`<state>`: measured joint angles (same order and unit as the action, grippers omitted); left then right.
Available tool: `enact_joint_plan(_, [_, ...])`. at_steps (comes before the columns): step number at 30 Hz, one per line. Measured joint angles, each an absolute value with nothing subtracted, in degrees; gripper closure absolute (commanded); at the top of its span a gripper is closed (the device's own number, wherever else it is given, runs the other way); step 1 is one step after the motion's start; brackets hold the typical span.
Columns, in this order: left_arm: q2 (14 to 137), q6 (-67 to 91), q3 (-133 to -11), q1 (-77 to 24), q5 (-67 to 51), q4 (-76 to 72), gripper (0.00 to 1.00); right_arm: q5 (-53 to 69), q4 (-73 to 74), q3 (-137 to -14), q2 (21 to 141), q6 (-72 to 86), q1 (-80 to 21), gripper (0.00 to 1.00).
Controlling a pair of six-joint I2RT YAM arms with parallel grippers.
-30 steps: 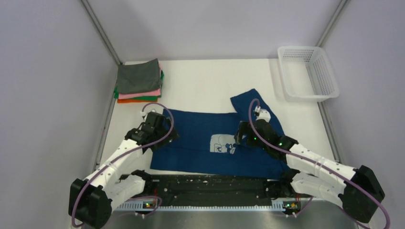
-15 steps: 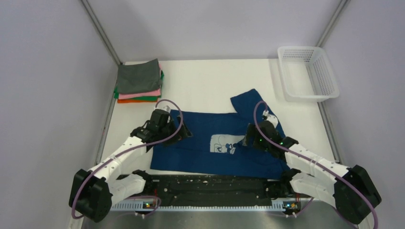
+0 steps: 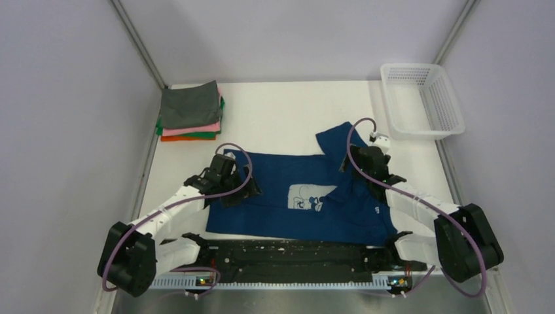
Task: Fold and stack the t-shirts
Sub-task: Fold the flattened tshirt in 1/3 of the way
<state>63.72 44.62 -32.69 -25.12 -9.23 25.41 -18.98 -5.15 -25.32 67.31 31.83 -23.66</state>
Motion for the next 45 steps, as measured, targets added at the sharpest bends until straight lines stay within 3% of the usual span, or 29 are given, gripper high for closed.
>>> enact_joint_plan(8, [63.0, 44.4, -32.4, -25.1, -7.7, 25.6, 0.01, -12.9, 4.4, -32.1, 64.9, 28.1, -22.1, 0.06])
enact_joint_plan(13, [63.0, 43.8, -32.2, -25.1, -7.4, 25.7, 0.01, -11.3, 23.3, -34.5, 56.9, 30.0, -22.0, 0.20])
enact_joint_plan(21, [63.1, 43.3, -32.1, -25.1, -7.4, 25.7, 0.01, -7.8, 31.4, -32.2, 60.2, 32.1, -22.0, 0.38])
enact_joint_plan(29, [63.3, 43.3, -31.8, -25.1, -7.3, 25.7, 0.01, -7.9, 29.7, -32.2, 64.8, 32.0, -22.0, 0.73])
enact_joint_plan(34, [63.3, 43.3, -31.8, -25.1, -6.6, 25.7, 0.01, -9.7, 28.3, -32.2, 65.3, 32.1, -22.0, 0.86])
enact_joint_plan(36, [63.4, 43.3, -31.8, -25.1, -6.6, 25.7, 0.01, -10.7, 27.9, -32.2, 65.3, 32.0, -22.0, 0.96])
enact_joint_plan(45, [63.7, 43.3, -31.8, -25.1, -6.4, 25.7, 0.01, -13.1, 25.7, -33.0, 70.7, 30.5, -22.0, 1.00])
